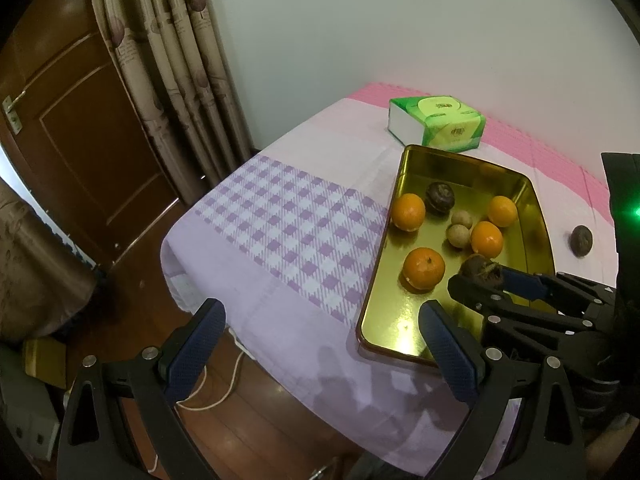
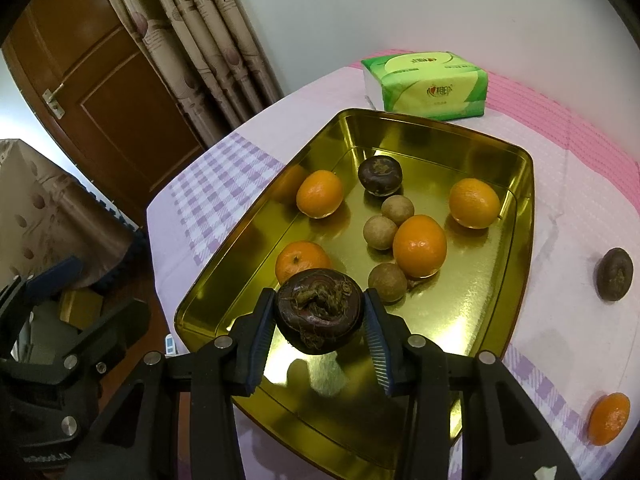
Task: Organize fruits
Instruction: 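Lower the brown fruit into the tray and open the right gripper, then move both grippers away from the tray toward the fruits on the sheet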
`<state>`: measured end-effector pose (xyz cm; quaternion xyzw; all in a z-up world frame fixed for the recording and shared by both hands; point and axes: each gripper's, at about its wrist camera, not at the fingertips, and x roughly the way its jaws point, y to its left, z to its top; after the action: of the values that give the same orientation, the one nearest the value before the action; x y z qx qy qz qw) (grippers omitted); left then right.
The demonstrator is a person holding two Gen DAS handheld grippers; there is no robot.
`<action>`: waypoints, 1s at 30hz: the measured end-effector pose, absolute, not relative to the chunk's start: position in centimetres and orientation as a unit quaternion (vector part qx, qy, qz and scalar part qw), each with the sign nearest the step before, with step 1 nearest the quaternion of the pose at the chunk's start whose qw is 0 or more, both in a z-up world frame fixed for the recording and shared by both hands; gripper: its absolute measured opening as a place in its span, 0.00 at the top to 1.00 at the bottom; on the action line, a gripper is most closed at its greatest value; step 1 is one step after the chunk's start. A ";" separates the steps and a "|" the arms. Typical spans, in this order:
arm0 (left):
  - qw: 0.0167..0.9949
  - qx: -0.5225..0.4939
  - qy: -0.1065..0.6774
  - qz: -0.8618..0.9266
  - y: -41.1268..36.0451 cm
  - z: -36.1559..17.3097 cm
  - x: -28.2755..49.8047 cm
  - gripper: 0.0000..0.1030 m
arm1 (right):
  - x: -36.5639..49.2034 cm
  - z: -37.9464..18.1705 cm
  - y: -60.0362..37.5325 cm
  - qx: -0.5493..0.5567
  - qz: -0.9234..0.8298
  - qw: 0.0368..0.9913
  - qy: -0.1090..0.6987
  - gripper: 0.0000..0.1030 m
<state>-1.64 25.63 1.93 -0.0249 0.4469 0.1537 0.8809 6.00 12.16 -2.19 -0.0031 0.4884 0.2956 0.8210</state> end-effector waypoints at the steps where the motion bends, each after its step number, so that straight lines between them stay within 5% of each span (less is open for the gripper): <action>1: 0.881 -0.025 0.447 0.154 25.6 1.9 -1.6 0.06 | 6.0 -2.2 12.1 -0.002 0.296 0.821 0.488 0.60; 14: 0.880 -0.022 0.448 0.156 25.6 1.7 -1.6 0.06 | 5.9 -0.3 10.6 0.034 0.300 0.836 0.459 0.59; 30: 0.891 0.012 0.430 0.142 23.5 2.3 -2.4 0.06 | -1.8 2.8 -4.1 0.038 0.160 0.910 0.380 0.38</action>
<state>-2.40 23.55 2.28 0.0116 0.4301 0.1422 0.8914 -1.84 -4.08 2.82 0.0384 0.3801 0.1596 0.9103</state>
